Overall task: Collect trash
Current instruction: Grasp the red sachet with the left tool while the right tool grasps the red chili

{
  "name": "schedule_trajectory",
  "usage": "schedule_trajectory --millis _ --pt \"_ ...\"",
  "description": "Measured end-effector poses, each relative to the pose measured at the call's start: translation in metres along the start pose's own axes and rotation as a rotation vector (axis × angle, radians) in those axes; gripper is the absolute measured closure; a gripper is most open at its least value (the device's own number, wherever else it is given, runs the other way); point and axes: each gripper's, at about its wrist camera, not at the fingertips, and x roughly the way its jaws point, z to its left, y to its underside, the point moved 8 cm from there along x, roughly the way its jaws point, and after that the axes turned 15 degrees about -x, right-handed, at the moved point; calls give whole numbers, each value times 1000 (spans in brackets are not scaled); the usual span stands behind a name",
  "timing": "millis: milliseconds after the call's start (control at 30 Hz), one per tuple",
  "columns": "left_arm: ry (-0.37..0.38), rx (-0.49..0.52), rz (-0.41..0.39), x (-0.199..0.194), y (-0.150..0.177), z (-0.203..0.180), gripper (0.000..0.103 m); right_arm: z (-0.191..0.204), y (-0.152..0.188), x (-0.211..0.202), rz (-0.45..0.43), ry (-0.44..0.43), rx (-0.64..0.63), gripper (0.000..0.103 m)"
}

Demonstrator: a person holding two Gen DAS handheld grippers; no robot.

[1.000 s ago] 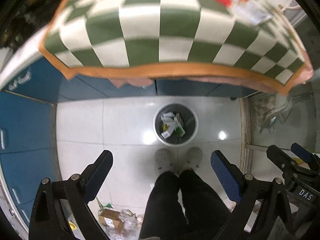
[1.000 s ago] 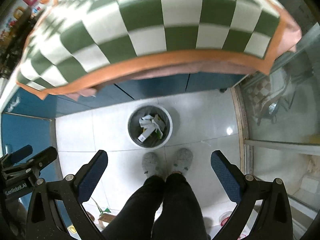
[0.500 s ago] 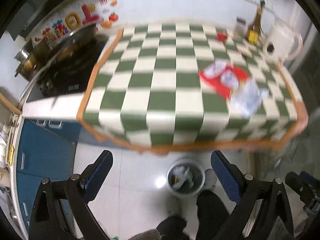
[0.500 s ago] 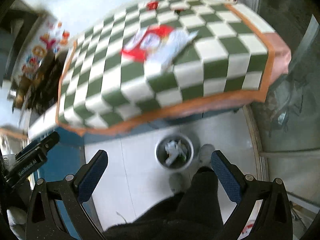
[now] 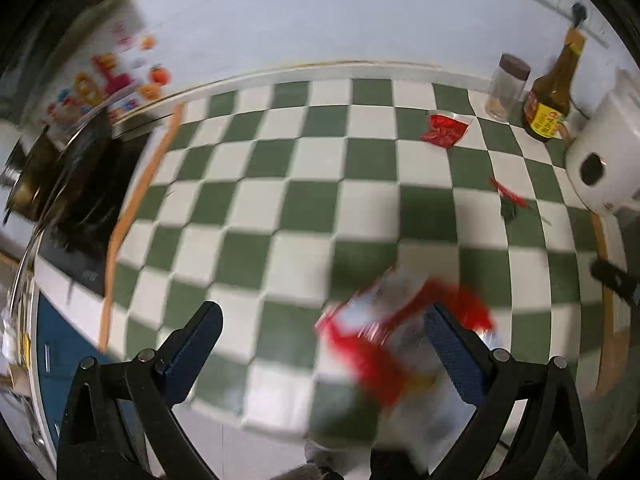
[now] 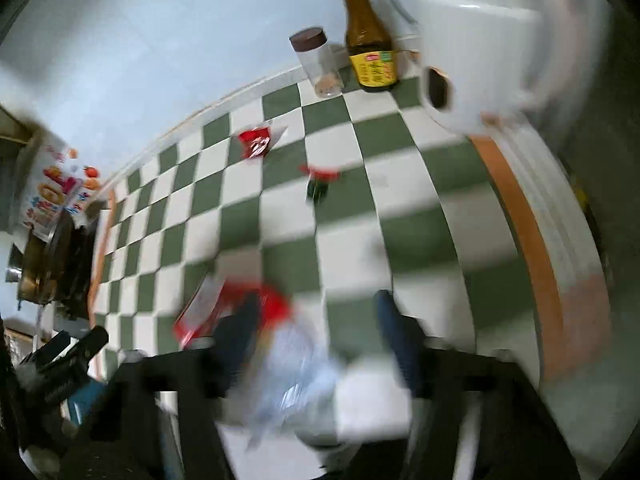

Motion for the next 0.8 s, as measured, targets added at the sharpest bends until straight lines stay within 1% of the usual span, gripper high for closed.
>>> schedule_trajectory --millis 67,167,233,300,333,367,400,433,467,533,567,600,633,700,733,800 --pt "-43 20 29 22 -14 -21 0 -11 -30 34 28 16 -55 53" --pt "-81 30 84 58 -32 -46 0 -21 -69 95 110 19 -148 55" --pt "-91 29 109 79 -43 -59 0 -20 -78 125 155 19 -209 55" --pt "-84 25 133 98 -52 -72 0 -17 -78 149 203 1 -252 59" --pt "-83 24 141 105 -56 -77 1 -13 -81 152 180 1 -289 60" --pt "-73 20 149 113 -61 -82 1 -8 -82 156 179 -1 -333 68" --pt "-58 18 156 119 -65 -89 1 -6 -80 158 164 23 -357 70" --pt "-51 16 159 125 -69 -94 1 -6 -78 161 166 39 -368 83" --pt "-39 18 157 131 -74 -102 1 -7 -78 163 149 70 -381 92" --pt "-2 33 149 140 -83 -118 1 -17 -79 165 122 69 -321 92" --pt "19 42 144 144 -88 -127 1 -26 -77 165 141 67 -280 92" --pt "46 51 142 148 -92 -137 1 -41 -78 165 119 73 -214 93" --pt "63 59 137 151 -96 -144 1 -47 -73 163 164 51 -176 93" --pt "90 74 112 158 -106 -160 1 -66 -67 165 165 28 -87 93" --pt "102 80 108 161 -109 -167 2 -70 -66 164 159 18 -67 93" --pt "123 90 101 169 -116 -180 8 -77 -61 166 157 22 -54 93"
